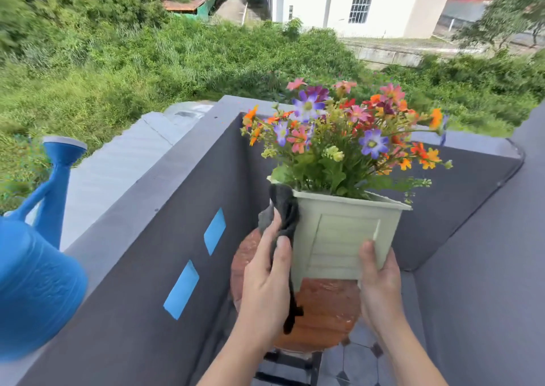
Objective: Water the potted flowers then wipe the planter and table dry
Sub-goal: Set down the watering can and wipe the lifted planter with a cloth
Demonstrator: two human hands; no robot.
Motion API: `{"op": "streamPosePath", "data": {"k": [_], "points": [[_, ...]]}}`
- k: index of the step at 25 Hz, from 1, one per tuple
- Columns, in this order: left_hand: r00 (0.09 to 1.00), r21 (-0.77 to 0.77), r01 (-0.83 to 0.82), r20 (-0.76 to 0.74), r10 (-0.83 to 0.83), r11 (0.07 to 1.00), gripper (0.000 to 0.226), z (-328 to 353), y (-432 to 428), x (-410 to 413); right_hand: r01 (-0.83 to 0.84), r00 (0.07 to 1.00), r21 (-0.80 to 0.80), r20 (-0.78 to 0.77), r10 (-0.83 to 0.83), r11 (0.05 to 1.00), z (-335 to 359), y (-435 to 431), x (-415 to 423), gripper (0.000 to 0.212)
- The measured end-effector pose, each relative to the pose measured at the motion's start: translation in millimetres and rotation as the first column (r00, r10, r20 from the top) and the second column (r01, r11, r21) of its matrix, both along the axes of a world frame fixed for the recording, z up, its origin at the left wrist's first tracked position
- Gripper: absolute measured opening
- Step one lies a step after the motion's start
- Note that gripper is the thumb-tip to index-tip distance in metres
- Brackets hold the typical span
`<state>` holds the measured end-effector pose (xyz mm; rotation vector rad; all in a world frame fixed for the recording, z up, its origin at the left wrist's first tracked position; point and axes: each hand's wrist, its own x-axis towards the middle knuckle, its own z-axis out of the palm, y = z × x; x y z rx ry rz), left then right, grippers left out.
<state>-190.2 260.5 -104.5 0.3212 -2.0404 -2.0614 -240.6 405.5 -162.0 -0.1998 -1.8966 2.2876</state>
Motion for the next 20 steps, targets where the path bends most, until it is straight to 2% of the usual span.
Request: {"op": "streamPosePath", "data": {"k": [3,7,11,13,17,18,20], "points": [[0.990,-0.092,-0.045,-0.136,0.032,0.995,0.032,9.8,4.2,-4.1,0.004,1.000,0.015,0.023,-0.005,1.000,-1.1,6.5,3.1,0.043],[0.990,-0.033,-0.137,-0.036,0.136,0.990,0.037,12.7,-11.7,-29.0,-0.062,0.998,-0.002,-0.002,0.062,0.998,-0.9,6.5,8.6,0.056],[0.984,-0.058,0.009,-0.180,-0.019,0.998,0.028,16.5,7.3,-0.7,-0.033,0.999,-0.093,0.009,0.034,0.995,-0.5,4.9,9.2,0.064],[0.970,-0.106,0.038,-0.236,-0.062,0.994,0.032,11.0,5.3,-3.5,-0.033,0.999,-0.109,0.017,0.035,0.993,0.4,7.6,10.9,0.073],[0.991,-0.151,-0.091,-0.112,0.075,0.984,0.038,9.1,-15.9,-34.2,-0.073,0.997,-0.160,0.023,0.078,0.984,9.6,8.8,16.6,0.084],[0.992,-0.166,-0.109,-0.076,0.097,0.980,0.038,8.3,-21.9,-40.8,-0.084,0.995,-0.189,0.033,0.092,0.978,11.8,9.5,17.9,0.080],[0.992,-0.147,-0.121,0.021,0.125,0.982,0.038,6.1,-32.1,-52.7,-0.112,0.989,-0.253,0.065,0.132,0.961,14.0,10.5,20.2,0.058]]}}
